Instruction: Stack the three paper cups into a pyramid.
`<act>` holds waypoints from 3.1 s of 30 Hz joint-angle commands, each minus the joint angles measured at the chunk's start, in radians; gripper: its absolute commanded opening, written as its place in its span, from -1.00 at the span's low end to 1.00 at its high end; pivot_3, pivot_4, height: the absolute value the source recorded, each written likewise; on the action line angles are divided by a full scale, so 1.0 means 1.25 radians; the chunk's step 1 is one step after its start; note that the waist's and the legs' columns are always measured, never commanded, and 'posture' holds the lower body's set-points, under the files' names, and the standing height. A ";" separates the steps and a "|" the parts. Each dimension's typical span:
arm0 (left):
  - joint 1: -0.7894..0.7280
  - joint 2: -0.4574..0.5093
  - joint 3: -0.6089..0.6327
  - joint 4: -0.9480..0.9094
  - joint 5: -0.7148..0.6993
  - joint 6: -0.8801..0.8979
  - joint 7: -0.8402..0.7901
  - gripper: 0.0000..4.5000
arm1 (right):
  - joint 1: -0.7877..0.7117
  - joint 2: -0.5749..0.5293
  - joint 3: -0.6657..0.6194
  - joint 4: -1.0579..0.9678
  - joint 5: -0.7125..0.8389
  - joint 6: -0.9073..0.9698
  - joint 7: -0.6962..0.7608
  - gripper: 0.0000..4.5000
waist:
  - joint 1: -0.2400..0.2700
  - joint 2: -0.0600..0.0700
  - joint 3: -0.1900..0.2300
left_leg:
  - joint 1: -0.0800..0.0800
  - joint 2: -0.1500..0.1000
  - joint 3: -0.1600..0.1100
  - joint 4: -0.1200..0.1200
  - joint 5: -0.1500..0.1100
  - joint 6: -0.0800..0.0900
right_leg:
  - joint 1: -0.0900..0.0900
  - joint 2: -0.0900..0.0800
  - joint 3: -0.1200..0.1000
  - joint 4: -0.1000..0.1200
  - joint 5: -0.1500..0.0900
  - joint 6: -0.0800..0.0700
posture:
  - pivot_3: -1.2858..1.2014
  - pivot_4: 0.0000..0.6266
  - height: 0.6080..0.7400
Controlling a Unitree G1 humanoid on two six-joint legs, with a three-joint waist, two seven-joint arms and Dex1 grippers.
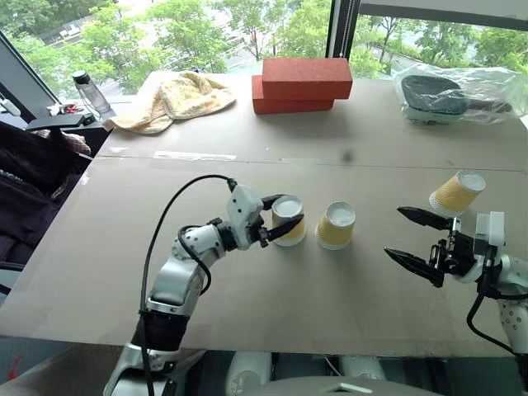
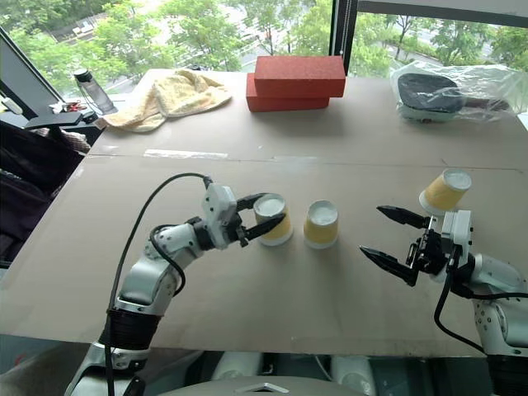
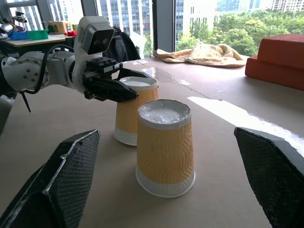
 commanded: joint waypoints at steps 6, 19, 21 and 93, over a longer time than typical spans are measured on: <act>-0.045 -0.035 -0.044 0.081 0.046 -0.087 -0.014 0.07 | 0.012 -0.008 -0.022 -0.027 0.001 -0.018 -0.005 1.00 | 0.001 0.000 0.000 | 0.000 0.000 0.000 0.000 0.000 0.000 | 0.000 0.001 0.000 0.000 0.000 0.000 | 0.03 -0.52 0.85; -0.098 -0.070 -0.068 0.208 0.112 -0.248 -0.028 0.99 | 0.011 -0.014 -0.018 -0.024 -0.002 -0.018 -0.004 1.00 | 0.000 0.000 0.000 | 0.000 0.000 0.000 0.000 0.000 0.000 | 0.000 0.001 -0.001 0.000 0.000 0.000 | 0.03 -0.52 0.85; -0.099 -0.073 -0.062 0.212 0.111 -0.260 -0.027 0.99 | 0.013 -0.014 -0.020 -0.025 -0.001 -0.017 -0.003 1.00 | 0.000 0.000 0.000 | 0.000 0.000 0.000 0.000 0.000 0.000 | 0.000 0.002 -0.001 0.000 0.000 0.000 | 0.03 -0.52 0.85; -0.192 0.496 0.282 -0.234 -0.358 0.414 -0.197 1.00 | -0.292 0.027 -0.059 0.076 -0.034 0.153 -0.386 -0.08 | -0.026 0.002 0.003 | -0.002 0.002 0.013 -0.006 0.002 -0.004 | -0.011 0.004 0.014 0.002 0.000 0.001 | 0.03 -0.52 0.85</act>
